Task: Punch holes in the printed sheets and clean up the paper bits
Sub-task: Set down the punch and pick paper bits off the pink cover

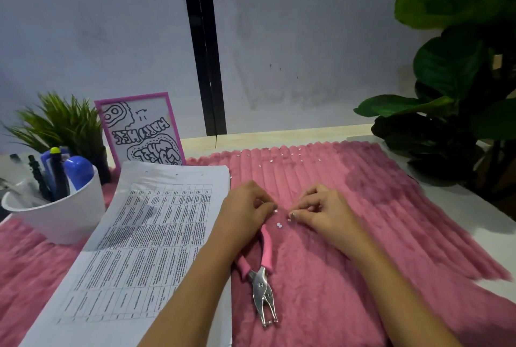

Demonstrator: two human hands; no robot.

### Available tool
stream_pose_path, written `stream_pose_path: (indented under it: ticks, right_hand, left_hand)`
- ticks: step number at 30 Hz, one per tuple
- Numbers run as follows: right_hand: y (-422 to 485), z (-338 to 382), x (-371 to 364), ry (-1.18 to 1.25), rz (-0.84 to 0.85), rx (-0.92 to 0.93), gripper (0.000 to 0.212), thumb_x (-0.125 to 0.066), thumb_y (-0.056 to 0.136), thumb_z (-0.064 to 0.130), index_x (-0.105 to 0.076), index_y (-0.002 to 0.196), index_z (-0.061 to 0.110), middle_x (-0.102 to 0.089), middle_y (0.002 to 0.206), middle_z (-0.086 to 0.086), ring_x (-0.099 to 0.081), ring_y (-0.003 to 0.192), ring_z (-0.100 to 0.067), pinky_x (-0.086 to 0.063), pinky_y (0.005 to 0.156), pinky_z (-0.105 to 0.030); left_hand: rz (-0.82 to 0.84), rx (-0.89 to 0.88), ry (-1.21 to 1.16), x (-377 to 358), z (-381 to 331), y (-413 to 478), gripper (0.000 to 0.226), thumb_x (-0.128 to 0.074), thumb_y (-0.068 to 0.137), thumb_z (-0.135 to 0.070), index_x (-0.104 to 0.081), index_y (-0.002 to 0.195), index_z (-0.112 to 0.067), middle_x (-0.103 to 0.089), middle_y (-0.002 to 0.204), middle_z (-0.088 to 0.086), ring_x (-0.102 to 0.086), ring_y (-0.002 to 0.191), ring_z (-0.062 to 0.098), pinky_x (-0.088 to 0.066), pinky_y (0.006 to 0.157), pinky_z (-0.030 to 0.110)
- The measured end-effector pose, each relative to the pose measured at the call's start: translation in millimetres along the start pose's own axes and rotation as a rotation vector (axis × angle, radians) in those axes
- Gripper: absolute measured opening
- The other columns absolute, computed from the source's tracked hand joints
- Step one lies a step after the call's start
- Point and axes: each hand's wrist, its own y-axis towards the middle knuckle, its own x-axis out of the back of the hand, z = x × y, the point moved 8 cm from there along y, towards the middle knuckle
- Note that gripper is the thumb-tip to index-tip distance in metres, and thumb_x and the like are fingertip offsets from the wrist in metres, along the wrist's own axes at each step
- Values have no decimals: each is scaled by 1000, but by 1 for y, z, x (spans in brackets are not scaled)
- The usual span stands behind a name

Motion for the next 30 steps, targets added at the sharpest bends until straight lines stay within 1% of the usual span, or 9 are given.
stream_pose_path:
  ticks: [4, 6, 10, 13, 16, 20, 23, 26, 30]
  right_hand:
    - [-4, 1, -8, -57, 83, 15, 11, -83, 71, 7, -80, 76, 16, -59, 93, 0, -57, 78, -9, -42, 65, -11]
    - [-4, 1, -11, -103, 90, 19, 8, -82, 74, 10, -78, 73, 17, -57, 94, 1, -55, 76, -8, -40, 63, -11]
    - [-5, 4, -15, -218, 102, 78, 29, -74, 83, 17, -60, 63, 34, -53, 94, 3, -48, 71, -1, -34, 61, -12]
    - [-4, 1, -11, -215, 72, 69, 13, -69, 87, 16, -65, 74, 20, -50, 87, 5, -45, 71, 1, -31, 60, -11]
    - [1, -5, -2, -175, -29, 39, 6, -66, 87, 11, -71, 85, 8, -52, 85, 5, -47, 70, -3, -33, 64, -17]
    - [-13, 3, 23, 8, -138, -6, 12, -65, 87, 4, -72, 82, -3, -60, 72, -3, -51, 67, -11, -37, 65, -23]
    - [-43, 16, 69, 98, -294, 60, 18, -65, 87, 0, -66, 69, 1, -53, 58, 7, -46, 53, 2, -36, 56, -15]
    - [-93, 9, 127, 136, -495, 130, 10, -65, 85, 4, -69, 78, -2, -62, 72, -1, -52, 64, -5, -43, 64, -21]
    - [-196, -31, 216, -48, -722, 39, 8, -63, 91, 12, -70, 88, 9, -61, 83, 6, -58, 76, -3, -46, 69, -18]
  left_hand:
    - [82, -40, 69, -10, -10, 1, 11, -75, 83, -22, -79, 91, -15, -63, 95, -1, -58, 89, 15, -41, 76, 24]
    - [111, -32, 117, -14, -11, 2, 14, -74, 84, -22, -79, 94, -15, -64, 98, 1, -59, 92, 18, -40, 75, 25]
    - [113, -9, 138, -17, -8, 4, 14, -72, 86, -21, -78, 93, -10, -64, 100, 4, -60, 94, 20, -42, 77, 26]
    - [96, 66, 76, -15, -1, 3, 12, -69, 89, -18, -73, 88, -7, -64, 91, 4, -59, 85, 18, -42, 74, 25]
    - [-9, 131, -54, 1, 4, 1, 8, -66, 91, -15, -68, 83, -14, -63, 78, 0, -63, 74, 16, -47, 69, 26]
    - [-71, 16, -103, 14, -29, -9, 8, -59, 96, -14, -65, 92, -13, -64, 77, -6, -59, 70, -1, -45, 64, 14]
    - [11, -153, -200, 1, -91, -22, 13, -59, 96, -14, -64, 86, -19, -65, 76, -6, -62, 69, 2, -46, 65, 15]
    - [136, -311, -321, -35, -160, -46, 16, -61, 95, -15, -63, 83, -26, -67, 76, -7, -64, 67, -1, -53, 67, 13]
    - [322, -403, -464, -114, -236, -91, 17, -63, 94, -16, -64, 83, -29, -66, 72, -12, -63, 68, -1, -52, 67, 18]
